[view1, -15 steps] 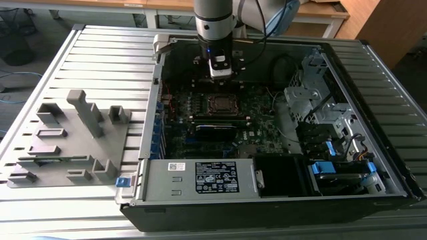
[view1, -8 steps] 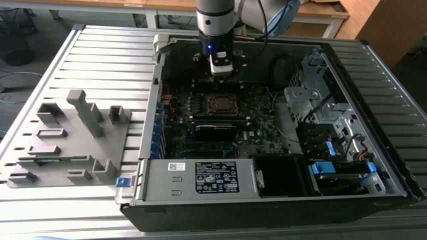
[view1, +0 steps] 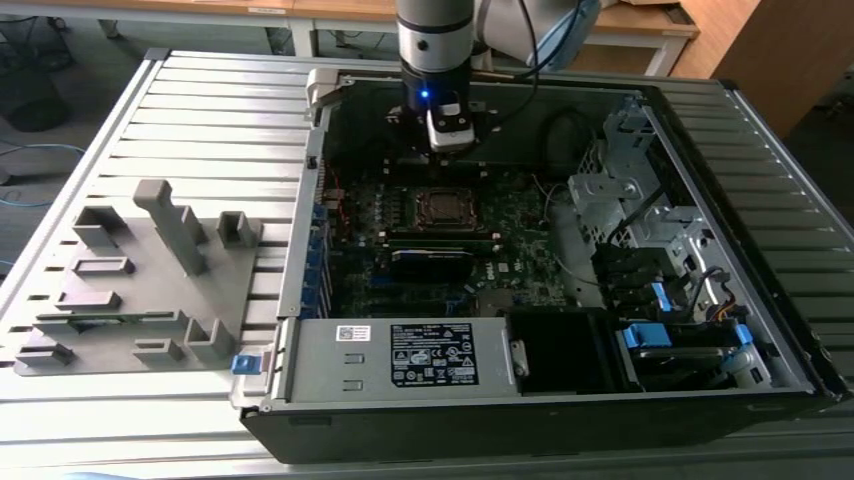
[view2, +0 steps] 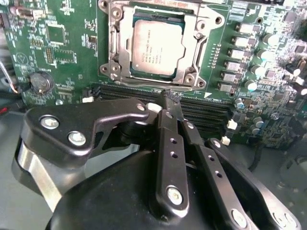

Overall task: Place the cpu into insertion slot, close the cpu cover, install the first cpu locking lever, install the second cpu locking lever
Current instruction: 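Install the first cpu locking lever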

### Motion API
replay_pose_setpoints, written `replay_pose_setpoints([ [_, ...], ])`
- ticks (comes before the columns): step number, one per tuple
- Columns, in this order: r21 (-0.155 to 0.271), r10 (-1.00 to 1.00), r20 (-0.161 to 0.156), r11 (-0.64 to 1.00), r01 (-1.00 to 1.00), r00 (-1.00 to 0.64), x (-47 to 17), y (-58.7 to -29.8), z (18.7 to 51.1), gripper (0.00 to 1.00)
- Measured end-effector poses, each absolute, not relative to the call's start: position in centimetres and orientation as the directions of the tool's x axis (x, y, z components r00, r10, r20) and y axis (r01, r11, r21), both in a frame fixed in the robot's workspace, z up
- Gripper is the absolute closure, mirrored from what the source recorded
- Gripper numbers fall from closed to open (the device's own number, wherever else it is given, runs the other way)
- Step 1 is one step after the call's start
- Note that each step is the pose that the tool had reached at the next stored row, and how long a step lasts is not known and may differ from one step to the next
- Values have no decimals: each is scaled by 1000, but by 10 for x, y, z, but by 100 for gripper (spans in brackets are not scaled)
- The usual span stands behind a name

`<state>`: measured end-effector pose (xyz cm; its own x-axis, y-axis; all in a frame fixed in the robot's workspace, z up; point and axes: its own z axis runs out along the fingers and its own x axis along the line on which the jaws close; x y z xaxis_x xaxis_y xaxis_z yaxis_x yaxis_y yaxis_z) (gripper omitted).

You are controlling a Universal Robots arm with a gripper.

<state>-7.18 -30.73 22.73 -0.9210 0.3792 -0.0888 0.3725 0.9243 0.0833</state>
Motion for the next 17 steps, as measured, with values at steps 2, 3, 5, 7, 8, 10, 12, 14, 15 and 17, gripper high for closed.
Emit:
replay_pose_setpoints([
  [2, 83, 356, -89, 933, 350, -930, -72, -307, 227, 89],
  [3, 83, 345, -89, 937, 338, -934, -72, -307, 227, 89],
  [5, 83, 325, -89, 944, 318, -942, -71, -307, 227, 89],
  [7, 83, 310, -89, 949, 303, -947, -70, -307, 227, 89],
  [8, 83, 303, -89, 952, 296, -949, -69, -307, 226, 89],
  [10, 83, 290, -88, 955, 283, -953, -67, -307, 226, 89],
  [12, 83, 287, -87, 956, 280, -954, -64, -307, 226, 89],
  [14, 82, 287, -86, 956, 281, -954, -61, -307, 226, 89],
  [15, 82, 287, -85, 956, 281, -954, -59, -307, 226, 89],
  [17, 81, 287, -83, 956, 281, -954, -55, -307, 226, 89],
])
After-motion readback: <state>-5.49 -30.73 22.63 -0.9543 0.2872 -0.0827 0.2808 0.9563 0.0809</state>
